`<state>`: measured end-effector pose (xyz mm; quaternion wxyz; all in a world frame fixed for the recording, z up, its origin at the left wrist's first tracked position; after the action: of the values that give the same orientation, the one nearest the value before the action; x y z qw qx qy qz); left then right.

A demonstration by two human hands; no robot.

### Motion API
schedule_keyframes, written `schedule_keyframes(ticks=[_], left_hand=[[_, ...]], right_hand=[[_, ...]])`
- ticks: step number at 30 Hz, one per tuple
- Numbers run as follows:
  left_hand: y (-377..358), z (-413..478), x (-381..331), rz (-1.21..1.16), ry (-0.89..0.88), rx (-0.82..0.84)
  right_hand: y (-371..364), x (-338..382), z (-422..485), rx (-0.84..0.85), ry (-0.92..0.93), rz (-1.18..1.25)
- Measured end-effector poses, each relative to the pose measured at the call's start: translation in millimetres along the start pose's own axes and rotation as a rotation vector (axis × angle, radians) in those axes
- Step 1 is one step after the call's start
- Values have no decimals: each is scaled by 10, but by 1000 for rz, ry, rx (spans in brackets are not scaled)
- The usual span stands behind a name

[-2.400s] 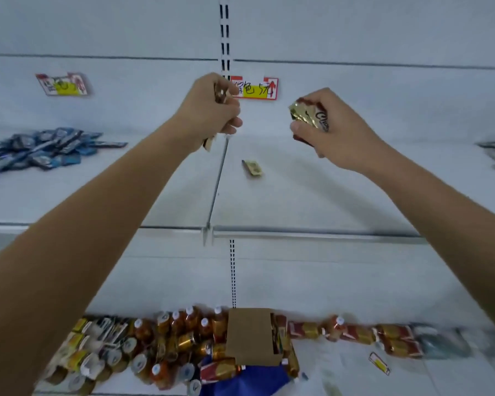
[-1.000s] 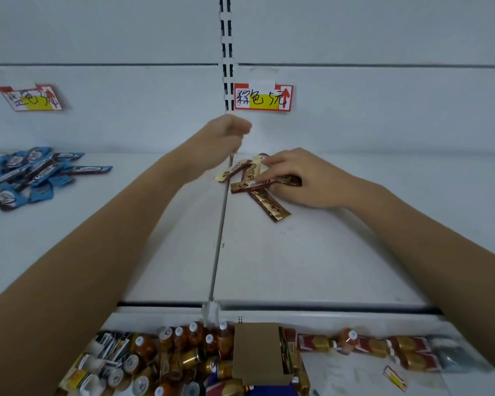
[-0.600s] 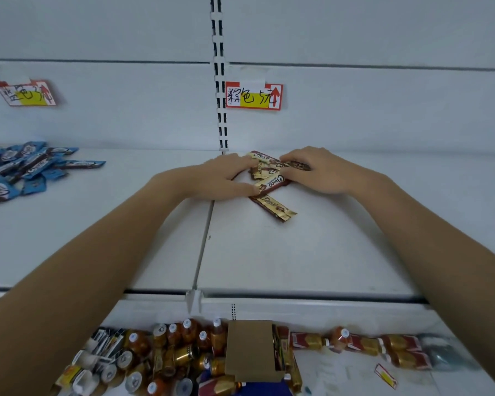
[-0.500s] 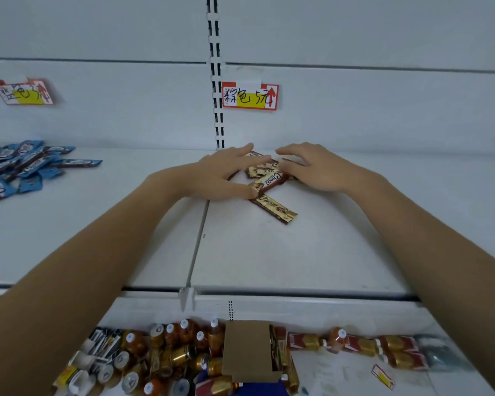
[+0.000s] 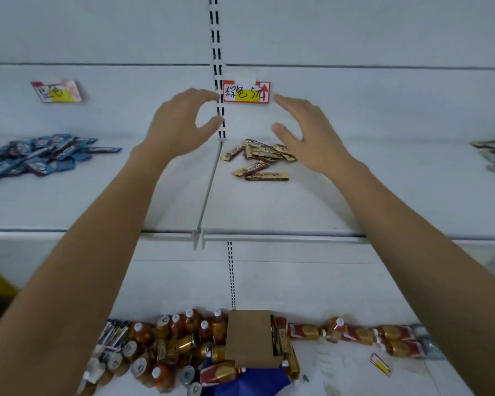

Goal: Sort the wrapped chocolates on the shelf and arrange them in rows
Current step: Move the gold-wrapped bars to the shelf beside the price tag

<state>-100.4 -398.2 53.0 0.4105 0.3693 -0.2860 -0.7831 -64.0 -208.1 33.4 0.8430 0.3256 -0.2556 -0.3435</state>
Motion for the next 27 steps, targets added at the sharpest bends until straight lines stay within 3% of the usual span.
schedule_keyframes(ticks=[6,10,19,27], left_hand=[[896,-948,-14,-451,97,-219],[1146,-1985,73,-589,100,-218],[848,-4251,592,-622,278,150],[126,-5198,621,-579,386,525]], right_hand=[[462,823,-819,-349,-101,226],[426,1427,-1580,-411,-182,274],[-259,2705,-3602,-266,-502,254],[-475,3319,-5101,-54,-850,136]])
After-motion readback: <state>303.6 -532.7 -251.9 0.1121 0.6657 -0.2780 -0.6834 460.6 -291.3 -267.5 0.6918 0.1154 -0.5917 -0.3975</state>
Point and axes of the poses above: each hand's wrist, its own z-axis towards the middle knuckle, its own y-axis out of the back of the hand, x = y × z, the point moved 8 cm from there along z, towards the middle knuckle, and after that the axes turned 13 degrees about y, right-handed, at the moved point
